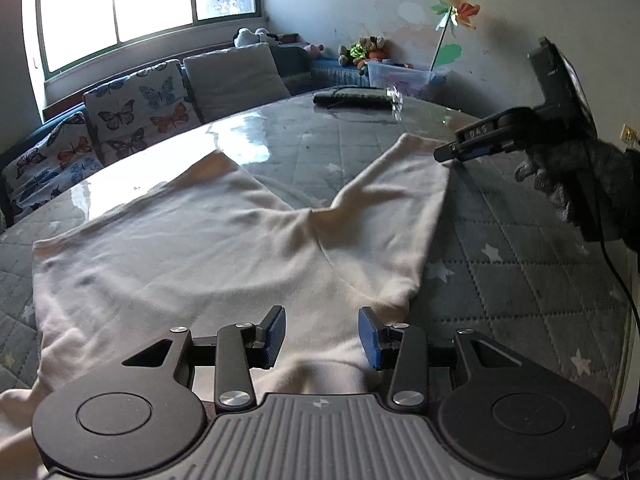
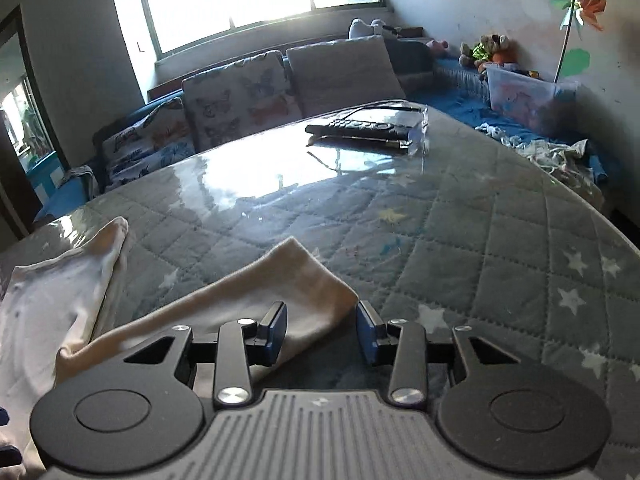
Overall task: Fold clothes
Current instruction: 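Grasp a sleeve with the right gripper and lift it up, then fold the held sleeve across the sweatshirt body with the right gripper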
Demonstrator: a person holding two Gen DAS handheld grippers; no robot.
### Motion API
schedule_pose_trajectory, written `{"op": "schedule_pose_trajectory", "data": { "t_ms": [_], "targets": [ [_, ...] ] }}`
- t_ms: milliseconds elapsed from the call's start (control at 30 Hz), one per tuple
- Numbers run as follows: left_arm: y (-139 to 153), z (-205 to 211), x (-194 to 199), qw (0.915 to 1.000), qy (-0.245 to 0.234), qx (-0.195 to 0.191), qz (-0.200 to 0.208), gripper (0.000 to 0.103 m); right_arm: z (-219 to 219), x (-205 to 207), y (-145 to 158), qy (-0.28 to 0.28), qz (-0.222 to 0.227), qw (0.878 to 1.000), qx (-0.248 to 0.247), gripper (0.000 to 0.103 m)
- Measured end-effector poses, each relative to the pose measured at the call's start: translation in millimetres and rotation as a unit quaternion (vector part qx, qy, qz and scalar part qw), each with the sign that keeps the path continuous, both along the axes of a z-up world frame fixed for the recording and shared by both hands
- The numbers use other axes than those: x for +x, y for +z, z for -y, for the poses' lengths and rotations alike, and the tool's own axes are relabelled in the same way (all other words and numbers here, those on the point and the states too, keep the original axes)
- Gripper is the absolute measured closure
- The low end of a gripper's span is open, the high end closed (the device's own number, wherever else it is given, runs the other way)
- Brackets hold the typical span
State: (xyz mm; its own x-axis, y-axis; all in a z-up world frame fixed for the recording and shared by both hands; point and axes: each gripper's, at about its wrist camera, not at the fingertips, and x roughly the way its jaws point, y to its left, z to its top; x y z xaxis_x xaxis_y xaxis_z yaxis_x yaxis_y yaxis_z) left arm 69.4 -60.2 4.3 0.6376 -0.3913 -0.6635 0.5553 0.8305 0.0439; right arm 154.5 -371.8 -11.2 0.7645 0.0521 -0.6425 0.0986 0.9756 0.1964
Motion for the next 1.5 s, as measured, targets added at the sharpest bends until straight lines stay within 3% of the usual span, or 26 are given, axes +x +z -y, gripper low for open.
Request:
{"op": "schedule_pose_trajectory", "data": {
  "t_ms": [100,267,600,733,933,1133,1300,1500],
  "targets": [
    [1,1,5,1.0,0.008,0.0,-0.001,0.059,-1,2,-4,-0.013,0.006,1.0,-0.006,0.097],
    [-3,5,10,0.9999,0.01,0.003,-0.006,0.059,8,-9,9,-0.04,0.034,0.999,0.006,0.099],
    [-9,6,8,1.0,0.004,-0.002,-0.005,0.059,6,-14,12,-0.032,0.031,0.999,-0.007,0.099],
    [-2,-6,6,0.9999,0.014,-0.009,0.004,0.057,-4,-19,32,-0.019,0.053,0.998,-0.01,0.099],
    [7,-36,2,0.9986,0.044,-0.024,0.016,0.056,-48,-31,84,0.054,0.1,0.993,-0.036,0.099],
    [10,-72,-8,0.9959,0.08,-0.037,0.024,0.054,-121,-37,120,0.155,0.13,0.977,-0.061,0.099],
    [12,-100,-18,0.9929,0.106,-0.047,0.026,0.053,-190,-39,126,0.238,0.131,0.959,-0.076,0.099],
    [9,-119,-24,0.9898,0.13,-0.054,0.021,0.052,-261,-33,105,0.307,0.11,0.941,-0.086,0.099]
  ]
}}
